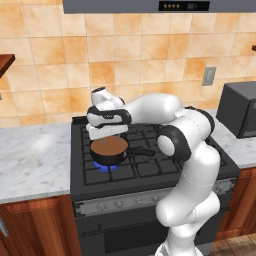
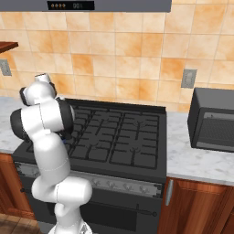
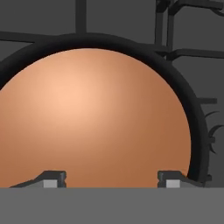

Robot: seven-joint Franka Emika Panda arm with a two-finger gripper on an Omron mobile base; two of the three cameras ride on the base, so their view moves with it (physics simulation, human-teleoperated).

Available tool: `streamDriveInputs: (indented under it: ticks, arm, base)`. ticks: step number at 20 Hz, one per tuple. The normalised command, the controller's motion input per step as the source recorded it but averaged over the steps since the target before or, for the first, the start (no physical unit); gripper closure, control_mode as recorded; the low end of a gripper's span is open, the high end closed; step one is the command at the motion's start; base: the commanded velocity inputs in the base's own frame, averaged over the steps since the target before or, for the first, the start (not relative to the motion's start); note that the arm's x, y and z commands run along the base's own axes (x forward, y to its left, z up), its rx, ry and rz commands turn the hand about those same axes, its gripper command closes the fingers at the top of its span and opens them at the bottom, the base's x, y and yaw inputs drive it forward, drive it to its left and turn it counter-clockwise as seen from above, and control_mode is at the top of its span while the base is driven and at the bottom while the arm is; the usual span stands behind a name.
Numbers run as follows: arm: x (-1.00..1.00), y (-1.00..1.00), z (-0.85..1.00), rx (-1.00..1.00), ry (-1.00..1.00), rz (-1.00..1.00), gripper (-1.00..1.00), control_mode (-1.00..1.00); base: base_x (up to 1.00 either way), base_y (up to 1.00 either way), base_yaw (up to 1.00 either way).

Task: Pick up the sugar cube(s) and place them in the saucepan with hot chocolate.

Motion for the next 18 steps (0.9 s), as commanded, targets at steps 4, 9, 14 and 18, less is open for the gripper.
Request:
streamDriveInputs:
  ticks: [4, 9, 14, 18]
  arm:
    - [0.00, 0.00, 0.00, 0.00, -0.02, 0.00, -1.00, -1.00]
    - [-0.21, -0.02, 0.35, 0.01, 0.00, 0.00, -1.00, -1.00]
    - [-0.76, -0.37, 0.64, 0.13, -0.04, 0.00, -1.00, -1.00]
    - [-0.86, -0.89, 0.44, 0.11, -0.08, 0.00, -1.00, -1.00]
  base:
    - [0.00, 0.00, 0.00]
    - [0.00, 0.00, 0.00]
    - [0.00, 0.00, 0.00]
    - [0.00, 0.00, 0.00]
